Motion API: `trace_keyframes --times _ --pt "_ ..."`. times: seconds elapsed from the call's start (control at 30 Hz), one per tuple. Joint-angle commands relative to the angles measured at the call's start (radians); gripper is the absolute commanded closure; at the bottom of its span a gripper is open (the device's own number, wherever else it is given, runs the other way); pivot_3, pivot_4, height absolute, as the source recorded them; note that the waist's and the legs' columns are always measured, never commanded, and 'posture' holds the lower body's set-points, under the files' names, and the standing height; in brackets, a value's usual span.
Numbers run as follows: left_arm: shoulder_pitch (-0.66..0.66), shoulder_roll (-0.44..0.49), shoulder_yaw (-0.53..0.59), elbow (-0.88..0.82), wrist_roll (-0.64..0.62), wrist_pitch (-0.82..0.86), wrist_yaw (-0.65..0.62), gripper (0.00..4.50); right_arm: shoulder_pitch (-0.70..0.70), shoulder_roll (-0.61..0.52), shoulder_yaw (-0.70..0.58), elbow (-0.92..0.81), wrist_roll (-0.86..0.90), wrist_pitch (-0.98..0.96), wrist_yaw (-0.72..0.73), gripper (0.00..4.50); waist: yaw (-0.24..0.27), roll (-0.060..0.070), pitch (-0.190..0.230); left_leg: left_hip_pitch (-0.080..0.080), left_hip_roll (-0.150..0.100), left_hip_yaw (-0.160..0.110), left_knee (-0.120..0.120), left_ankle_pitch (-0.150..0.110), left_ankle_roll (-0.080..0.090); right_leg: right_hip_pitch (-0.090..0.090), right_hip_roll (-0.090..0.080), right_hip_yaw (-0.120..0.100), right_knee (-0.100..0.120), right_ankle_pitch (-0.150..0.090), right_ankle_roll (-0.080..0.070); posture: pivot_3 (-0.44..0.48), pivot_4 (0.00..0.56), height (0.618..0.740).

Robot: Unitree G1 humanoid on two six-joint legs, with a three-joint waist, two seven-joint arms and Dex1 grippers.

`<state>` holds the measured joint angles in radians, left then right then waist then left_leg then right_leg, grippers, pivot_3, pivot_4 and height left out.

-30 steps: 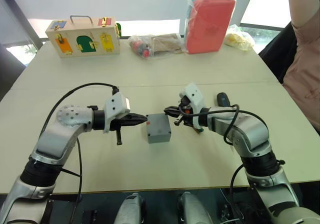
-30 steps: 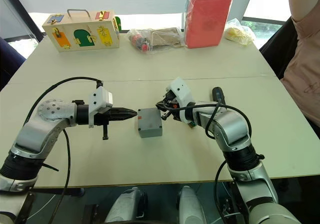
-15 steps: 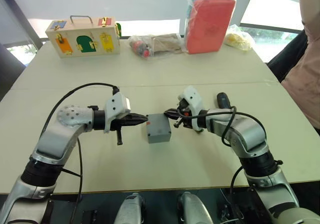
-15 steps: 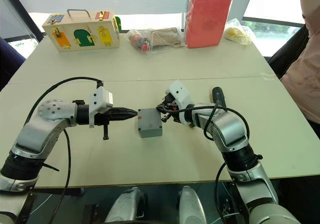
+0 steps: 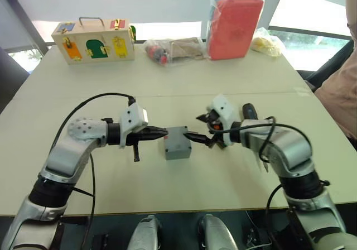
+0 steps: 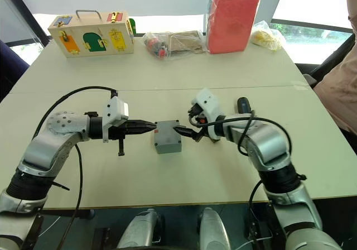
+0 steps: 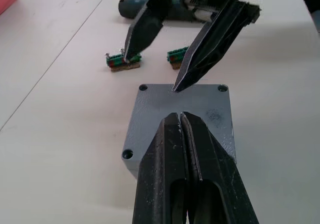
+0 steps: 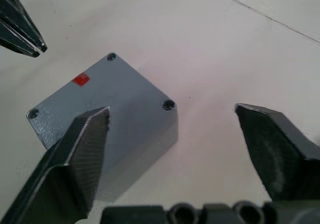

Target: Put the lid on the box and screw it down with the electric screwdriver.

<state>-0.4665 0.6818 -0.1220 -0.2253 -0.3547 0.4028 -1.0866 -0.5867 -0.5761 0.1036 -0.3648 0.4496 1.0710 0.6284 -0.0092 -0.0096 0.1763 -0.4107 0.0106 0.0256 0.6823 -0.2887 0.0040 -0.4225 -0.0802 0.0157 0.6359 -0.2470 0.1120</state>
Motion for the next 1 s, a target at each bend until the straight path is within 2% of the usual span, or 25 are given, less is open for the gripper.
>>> trace_keyframes --times 0.03,0.1,0.2,0.33,0.43,0.6,0.83,1.0 --pt "-0.032 -0.017 -0.001 -0.008 -0.011 -0.023 -0.01 4.5 -0.038 -0.121 -0.153 -0.067 0.05 0.125 0.009 0.02 0.0 0.0 0.0 0.0 0.0 0.0 0.0 0.0 0.0 0.0 0.0 0.0 0.0 0.0 0.0 0.0 0.15 0.73" --pt "-0.041 -0.031 -0.011 -0.014 -0.012 -0.022 -0.009 4.5 -0.048 -0.198 -0.188 -0.059 0.061 0.191 0.018 0.02 -0.001 0.0 0.0 0.0 0.0 0.0 0.0 0.0 0.0 0.0 0.0 0.0 0.0 0.0 0.0 0.0 0.15 0.73" --pt "-0.062 -0.058 -0.023 -0.007 -0.017 -0.027 -0.011 4.5 -0.082 -0.347 -0.173 -0.003 0.072 0.312 0.05 0.02 -0.002 0.0 0.0 0.0 0.0 0.0 0.0 0.0 0.0 0.0 0.0 0.0 -0.001 0.0 0.0 0.0 0.15 0.73" --pt "-0.09 -0.098 -0.039 0.03 -0.004 -0.052 -0.013 4.5 -0.15 -0.425 -0.096 0.103 0.062 0.422 0.05 0.02 -0.005 0.0 0.0 0.0 0.0 0.001 0.0 0.0 0.0 0.0 0.0 0.0 -0.001 0.0 0.0 0.0 0.15 0.73" --pt "-0.096 -0.11 -0.042 0.046 0.0 -0.07 -0.019 4.5 -0.202 -0.417 -0.06 0.171 0.062 0.489 0.035 0.02 -0.007 0.0 0.0 0.0 0.001 0.001 0.0 0.0 0.0 0.0 0.001 0.0 -0.001 0.0 0.0 0.0 0.15 0.73" --pt "-0.09 -0.144 -0.053 0.065 0.004 -0.105 -0.011 4.5 -0.317 -0.348 0.076 0.462 0.019 0.543 0.005 0.02 -0.005 0.0 0.0 0.0 0.0 0.002 0.0 0.0 0.0 -0.001 0.0 0.001 -0.002 0.0 0.0 0.0 0.15 0.73" --pt "-0.081 -0.169 -0.059 0.054 0.017 -0.105 0.012 4.5 -0.396 -0.316 0.214 0.643 -0.018 0.5 0.039 0.02 -0.003 0.001 0.0 -0.002 -0.001 0.002 0.0 0.0 0.0 -0.001 -0.001 0.001 -0.002 0.0 0.0 0.0 0.15 0.73" --pt "-0.061 -0.175 -0.052 0.037 0.023 -0.103 0.041 4.5 -0.45 -0.241 0.29 0.799 -0.081 0.437 0.046 0.02 -0.008 0.001 0.0 -0.001 0.0 0.002 0.0 0.0 0.0 -0.001 0.0 0.001 -0.002 0.0 0.0 0.0 0.15 0.73"
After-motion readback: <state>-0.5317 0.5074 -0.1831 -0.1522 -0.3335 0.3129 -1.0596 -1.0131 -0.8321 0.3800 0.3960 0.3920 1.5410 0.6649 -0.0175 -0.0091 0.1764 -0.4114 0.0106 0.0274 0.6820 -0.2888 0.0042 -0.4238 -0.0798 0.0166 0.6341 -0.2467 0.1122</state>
